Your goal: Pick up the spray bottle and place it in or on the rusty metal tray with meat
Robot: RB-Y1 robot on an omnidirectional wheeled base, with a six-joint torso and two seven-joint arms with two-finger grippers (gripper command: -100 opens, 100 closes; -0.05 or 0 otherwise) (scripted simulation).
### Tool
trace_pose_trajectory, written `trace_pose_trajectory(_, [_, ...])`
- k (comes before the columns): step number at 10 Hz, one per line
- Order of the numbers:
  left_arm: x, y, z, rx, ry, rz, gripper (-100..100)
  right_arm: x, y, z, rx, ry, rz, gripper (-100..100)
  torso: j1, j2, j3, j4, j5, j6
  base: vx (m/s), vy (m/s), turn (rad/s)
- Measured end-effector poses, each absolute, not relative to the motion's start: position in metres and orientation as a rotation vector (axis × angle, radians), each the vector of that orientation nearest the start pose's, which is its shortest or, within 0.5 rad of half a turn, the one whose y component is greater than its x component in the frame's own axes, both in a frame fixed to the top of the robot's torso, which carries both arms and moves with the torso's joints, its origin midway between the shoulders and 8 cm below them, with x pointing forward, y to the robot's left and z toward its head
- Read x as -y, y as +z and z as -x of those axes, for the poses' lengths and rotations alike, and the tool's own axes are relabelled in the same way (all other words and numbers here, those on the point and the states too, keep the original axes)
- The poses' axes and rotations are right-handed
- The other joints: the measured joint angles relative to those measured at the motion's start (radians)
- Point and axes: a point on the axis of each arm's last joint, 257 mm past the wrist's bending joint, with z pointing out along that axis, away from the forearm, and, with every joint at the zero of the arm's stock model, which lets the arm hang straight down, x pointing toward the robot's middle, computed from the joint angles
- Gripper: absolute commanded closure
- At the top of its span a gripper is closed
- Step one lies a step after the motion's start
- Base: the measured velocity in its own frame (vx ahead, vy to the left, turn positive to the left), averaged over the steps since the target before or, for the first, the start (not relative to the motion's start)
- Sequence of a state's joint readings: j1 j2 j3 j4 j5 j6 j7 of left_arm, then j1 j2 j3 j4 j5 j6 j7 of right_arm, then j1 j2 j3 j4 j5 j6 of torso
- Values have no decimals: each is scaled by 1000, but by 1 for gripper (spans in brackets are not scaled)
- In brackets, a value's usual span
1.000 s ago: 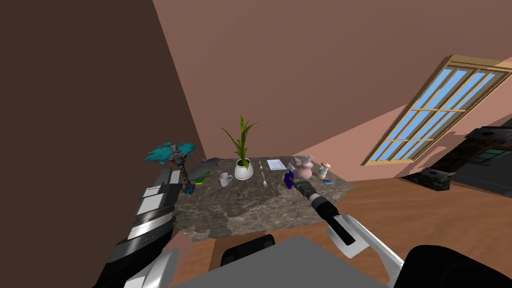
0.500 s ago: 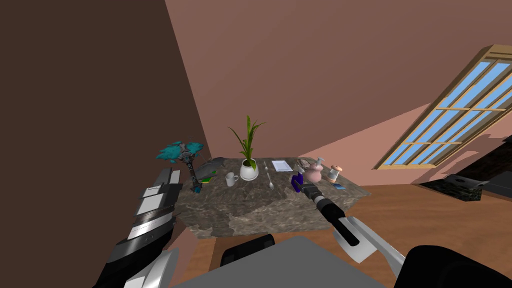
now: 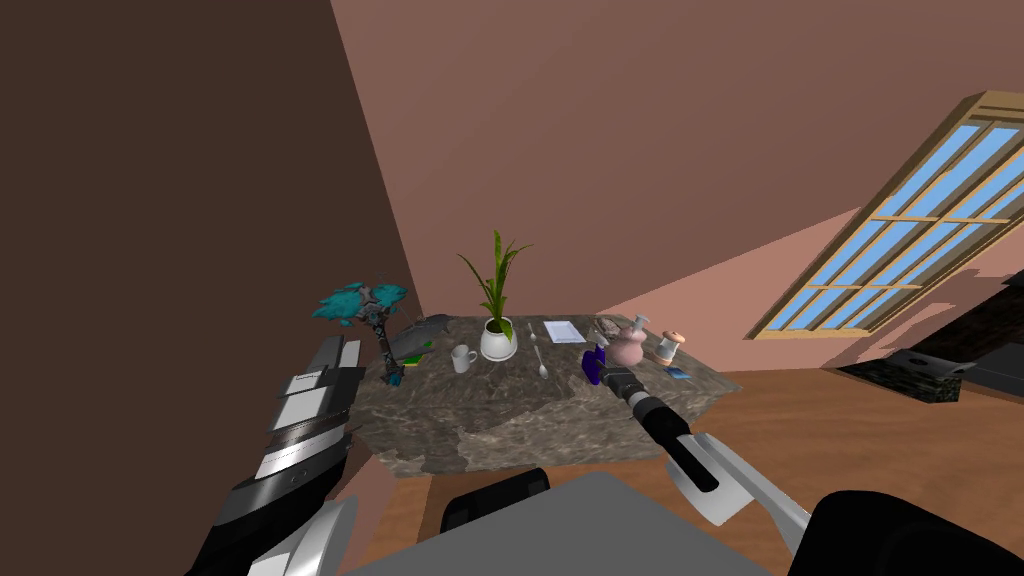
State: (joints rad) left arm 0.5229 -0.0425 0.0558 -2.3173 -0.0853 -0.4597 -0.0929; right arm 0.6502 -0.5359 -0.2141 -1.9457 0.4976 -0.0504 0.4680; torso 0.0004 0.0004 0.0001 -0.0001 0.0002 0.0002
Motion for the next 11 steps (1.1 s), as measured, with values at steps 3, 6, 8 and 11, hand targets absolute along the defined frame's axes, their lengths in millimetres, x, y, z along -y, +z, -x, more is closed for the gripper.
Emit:
trace_pose_trajectory(3, [-295, 26, -339, -664, -1088, 613, 0, 462, -230, -350, -1726, -134, -115, 100, 0, 0, 0, 0, 0, 0, 0, 0, 0])
trace_pose_trajectory(6, [-295, 26, -339, -664, -1088, 613, 0, 469, -227, -349, -1720, -152, -115, 100, -2, 7, 3, 1, -1, 2, -106, -14, 37])
trace_pose_trajectory(8, [-295, 26, -339, -664, -1088, 613, 0, 484, -221, -344, -1715, -203, -121, 100, -6, 16, 9, 3, -1, 4, -210, -66, 67])
trace_pose_trajectory(11, [-295, 26, -339, -664, -1088, 613, 0, 512, -212, -333, -1708, -281, -135, 100, -6, 11, 6, 2, 0, 3, -114, -60, 76])
